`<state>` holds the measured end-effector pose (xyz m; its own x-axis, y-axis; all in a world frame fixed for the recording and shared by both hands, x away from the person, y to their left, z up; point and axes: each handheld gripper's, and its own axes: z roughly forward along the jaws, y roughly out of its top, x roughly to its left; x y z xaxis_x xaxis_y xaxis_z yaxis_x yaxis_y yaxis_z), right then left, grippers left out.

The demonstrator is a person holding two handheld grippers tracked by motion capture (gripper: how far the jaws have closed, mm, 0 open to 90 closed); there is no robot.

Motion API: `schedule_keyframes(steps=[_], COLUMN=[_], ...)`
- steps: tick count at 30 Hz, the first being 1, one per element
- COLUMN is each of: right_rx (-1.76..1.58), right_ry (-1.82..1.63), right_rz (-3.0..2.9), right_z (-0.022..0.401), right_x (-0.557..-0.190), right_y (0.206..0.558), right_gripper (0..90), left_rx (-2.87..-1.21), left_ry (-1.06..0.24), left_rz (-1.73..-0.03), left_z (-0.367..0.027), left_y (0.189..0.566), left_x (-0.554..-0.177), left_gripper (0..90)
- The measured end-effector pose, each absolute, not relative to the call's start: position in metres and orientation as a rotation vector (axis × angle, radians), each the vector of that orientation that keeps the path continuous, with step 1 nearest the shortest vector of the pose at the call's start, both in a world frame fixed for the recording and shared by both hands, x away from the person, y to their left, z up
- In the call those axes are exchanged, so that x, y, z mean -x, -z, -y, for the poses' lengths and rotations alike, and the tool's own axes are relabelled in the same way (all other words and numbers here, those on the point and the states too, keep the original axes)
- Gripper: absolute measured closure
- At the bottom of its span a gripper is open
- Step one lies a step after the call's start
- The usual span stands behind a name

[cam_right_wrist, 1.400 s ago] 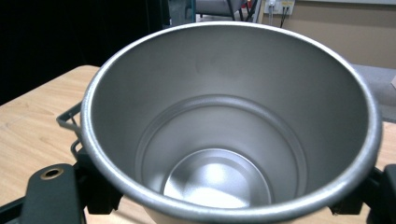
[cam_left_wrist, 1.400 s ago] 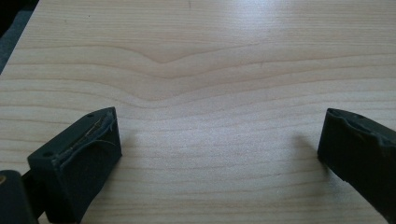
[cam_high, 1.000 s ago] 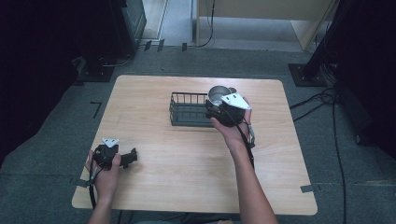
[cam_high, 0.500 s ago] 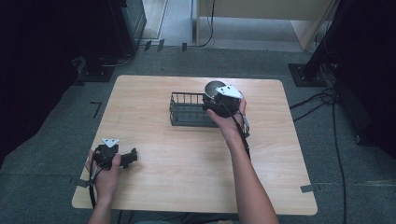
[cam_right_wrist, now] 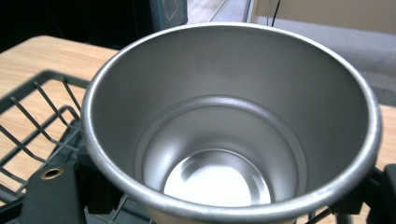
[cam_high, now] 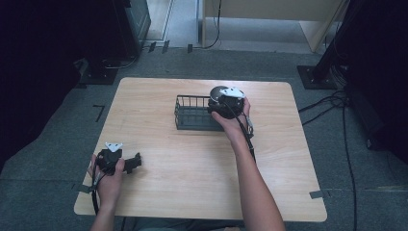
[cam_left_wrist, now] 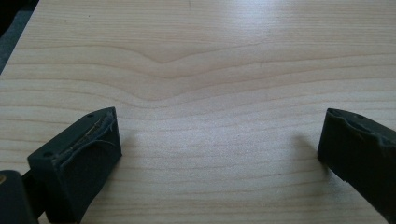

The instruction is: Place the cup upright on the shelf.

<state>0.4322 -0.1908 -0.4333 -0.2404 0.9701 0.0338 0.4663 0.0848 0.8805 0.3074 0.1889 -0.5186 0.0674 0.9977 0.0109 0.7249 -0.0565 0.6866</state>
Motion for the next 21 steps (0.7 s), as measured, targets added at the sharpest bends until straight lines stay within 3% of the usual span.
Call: schedule_keyframes(steps=[21], right_rx=[-1.463], right_ry=[-0.976], right_rz=[-1.917], right_z=[0.1877], right_x=[-0.4377], right_y=[0.4448], right_gripper=[17.5], left_rx=[-1.836], left_ry=[-0.691], left_rz=[-1.709], left_z=[-0.1888], left_y=[0.5186], left_x=[-0.3074], left_gripper=[0.0])
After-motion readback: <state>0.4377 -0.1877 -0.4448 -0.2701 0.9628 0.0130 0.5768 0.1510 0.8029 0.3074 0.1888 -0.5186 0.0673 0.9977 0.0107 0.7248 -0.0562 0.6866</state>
